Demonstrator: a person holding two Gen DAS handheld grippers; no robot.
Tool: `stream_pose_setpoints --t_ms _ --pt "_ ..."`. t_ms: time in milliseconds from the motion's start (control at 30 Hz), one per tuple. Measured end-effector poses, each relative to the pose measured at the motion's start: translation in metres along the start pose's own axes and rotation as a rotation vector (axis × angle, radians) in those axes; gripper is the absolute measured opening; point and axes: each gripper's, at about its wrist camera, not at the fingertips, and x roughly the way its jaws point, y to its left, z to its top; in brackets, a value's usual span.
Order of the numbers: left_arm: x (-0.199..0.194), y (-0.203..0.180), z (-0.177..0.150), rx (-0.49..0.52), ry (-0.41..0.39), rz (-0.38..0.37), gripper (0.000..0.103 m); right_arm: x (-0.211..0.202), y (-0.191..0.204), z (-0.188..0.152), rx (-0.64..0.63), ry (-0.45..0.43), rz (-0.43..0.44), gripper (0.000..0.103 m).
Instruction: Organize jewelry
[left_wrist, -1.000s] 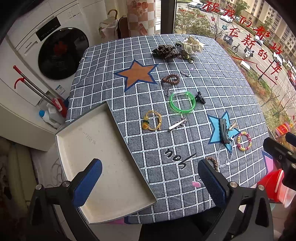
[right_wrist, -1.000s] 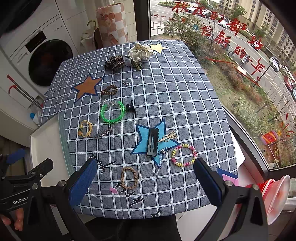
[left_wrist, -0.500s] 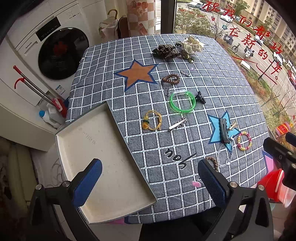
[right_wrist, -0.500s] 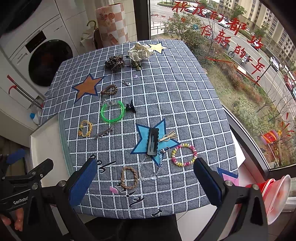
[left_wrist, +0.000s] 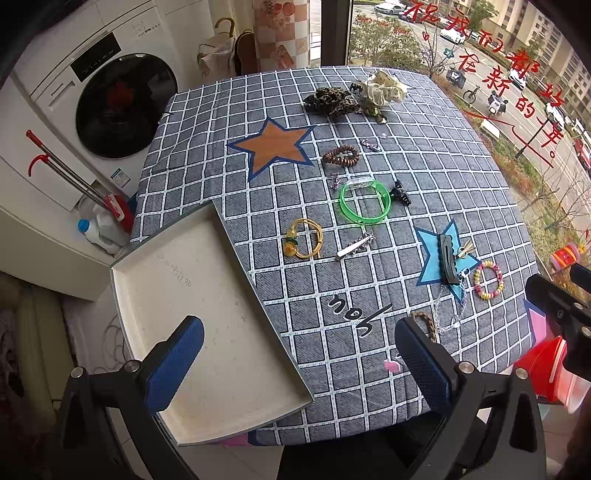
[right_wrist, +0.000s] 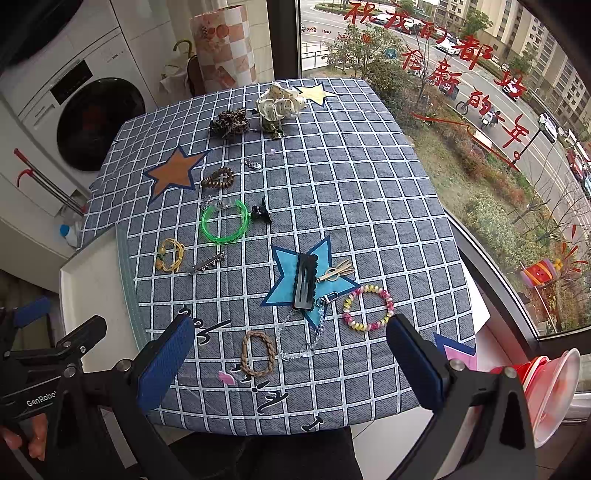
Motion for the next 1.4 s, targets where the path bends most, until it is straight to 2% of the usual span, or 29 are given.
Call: stream_pose_setpoints --t_ms 467,667,800,933,1100,1200,1267,1400 --pt "0.010 -0.007 -0.002 0.016 0.032 0.021 0.103 0.008 -0.007 -0.005 0.016 0.025 0.013 0.103" --pt "0.029 -0.009 0.001 0.013 0.073 0.028 0.103 0.028 -0.024 -0.011 0.074 0.086 0.055 0.103" --pt "0.044 -0.014 0.005 0.018 0.085 0.027 0.103 0.044 -0.038 -0.016 0.101 0.121 0.048 0.103" --pt "0.062 -0.018 0.013 0.000 0.103 0.028 0.103 0.062 -0.053 -0.019 0.120 0.148 0.042 0.103" --pt "0.090 -0.025 0.026 -0.018 0.133 -0.002 0.103 0.090 -0.075 -0.018 0.165 0.176 0.082 0.103" --pt "0.103 -0.030 0.036 -0.023 0.130 -0.013 0.103 0.109 -0.081 -0.016 0.163 0.218 0.107 0.103" --pt "0.112 -0.032 0.045 -0.033 0.127 -0.015 0.103 0.120 -0.083 -0.012 0.154 0.235 0.090 0.103" --pt "0.126 -0.035 0.066 -0.041 0.092 -0.019 0.103 0.137 -0.081 0.007 0.134 0.214 0.086 0.103"
